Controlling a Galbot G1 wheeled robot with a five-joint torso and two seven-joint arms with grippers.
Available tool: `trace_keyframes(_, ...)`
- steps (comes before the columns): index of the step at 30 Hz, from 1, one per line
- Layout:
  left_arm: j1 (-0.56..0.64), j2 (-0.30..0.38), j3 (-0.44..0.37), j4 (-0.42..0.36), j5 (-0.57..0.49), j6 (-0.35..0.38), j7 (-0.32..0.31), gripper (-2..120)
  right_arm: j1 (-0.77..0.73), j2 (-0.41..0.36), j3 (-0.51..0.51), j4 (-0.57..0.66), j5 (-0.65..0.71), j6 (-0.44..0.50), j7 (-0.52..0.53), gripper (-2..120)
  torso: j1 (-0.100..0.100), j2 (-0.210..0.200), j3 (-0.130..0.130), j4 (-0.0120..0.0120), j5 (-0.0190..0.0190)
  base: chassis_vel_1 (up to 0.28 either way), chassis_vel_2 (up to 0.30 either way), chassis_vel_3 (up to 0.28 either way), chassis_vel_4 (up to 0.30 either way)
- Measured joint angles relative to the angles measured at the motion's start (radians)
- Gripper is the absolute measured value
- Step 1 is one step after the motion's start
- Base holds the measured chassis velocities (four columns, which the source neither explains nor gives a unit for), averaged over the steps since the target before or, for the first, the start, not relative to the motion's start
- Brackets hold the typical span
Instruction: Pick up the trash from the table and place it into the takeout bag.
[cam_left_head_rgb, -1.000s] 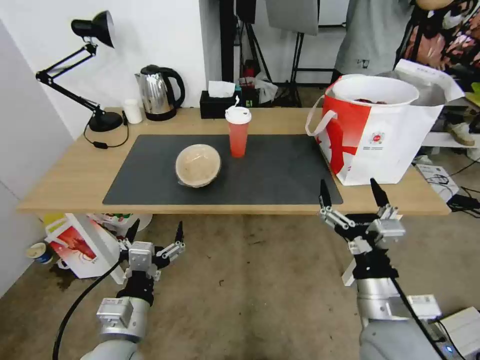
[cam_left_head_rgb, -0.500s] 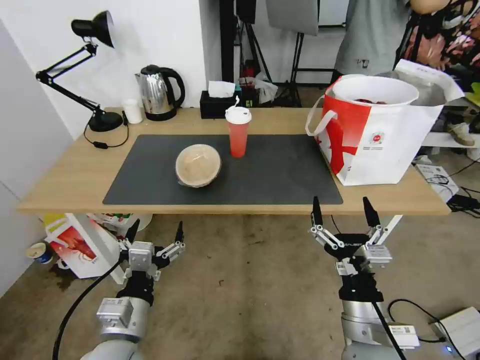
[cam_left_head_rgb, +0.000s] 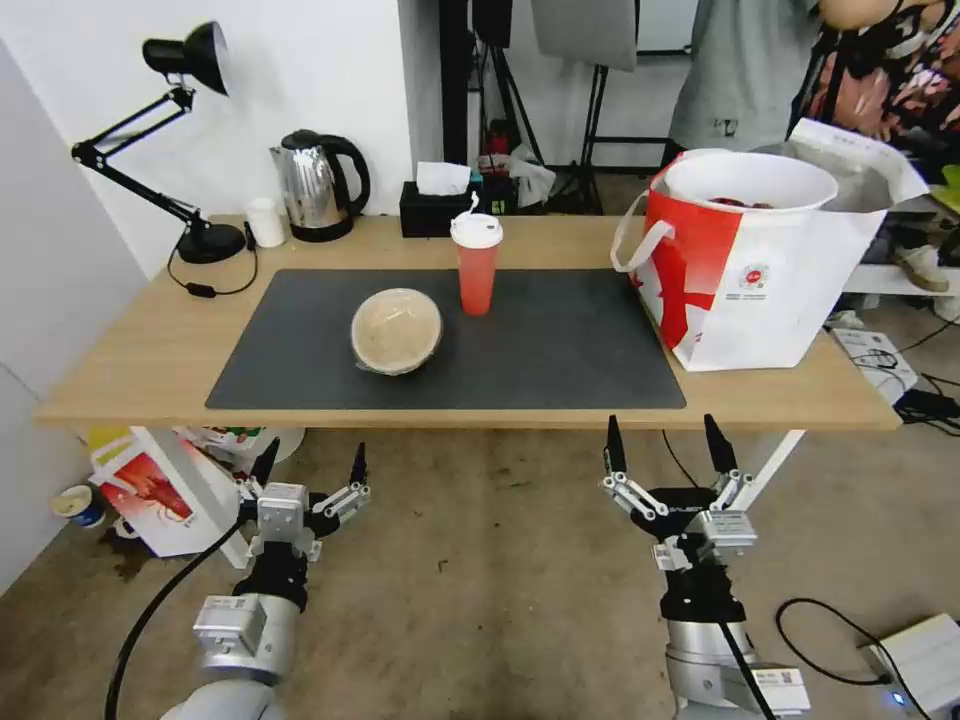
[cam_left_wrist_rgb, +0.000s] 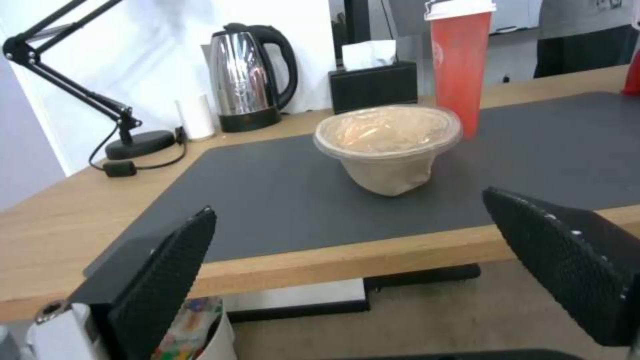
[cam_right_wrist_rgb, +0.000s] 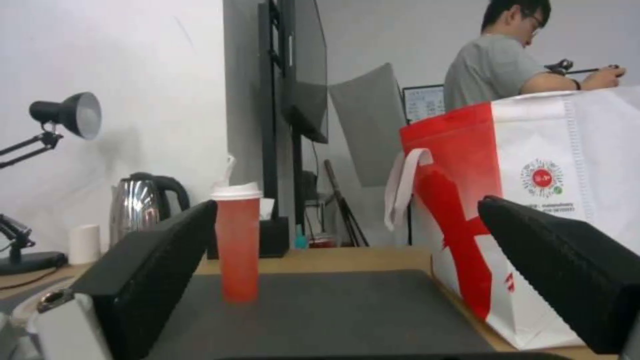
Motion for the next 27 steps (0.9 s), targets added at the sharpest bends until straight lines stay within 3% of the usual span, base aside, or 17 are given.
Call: trace_keyframes(27, 0.000, 0.000, 0.000, 0.000, 0.000, 0.000, 0.000, 100, 0.000, -0.002, 0.012, -0.044, -0.009, 0.027, -0.024, 100, 0.000, 0.000, 0.000, 0.0000, 0.0001, 0.000, 0.000, 0.000, 0.000)
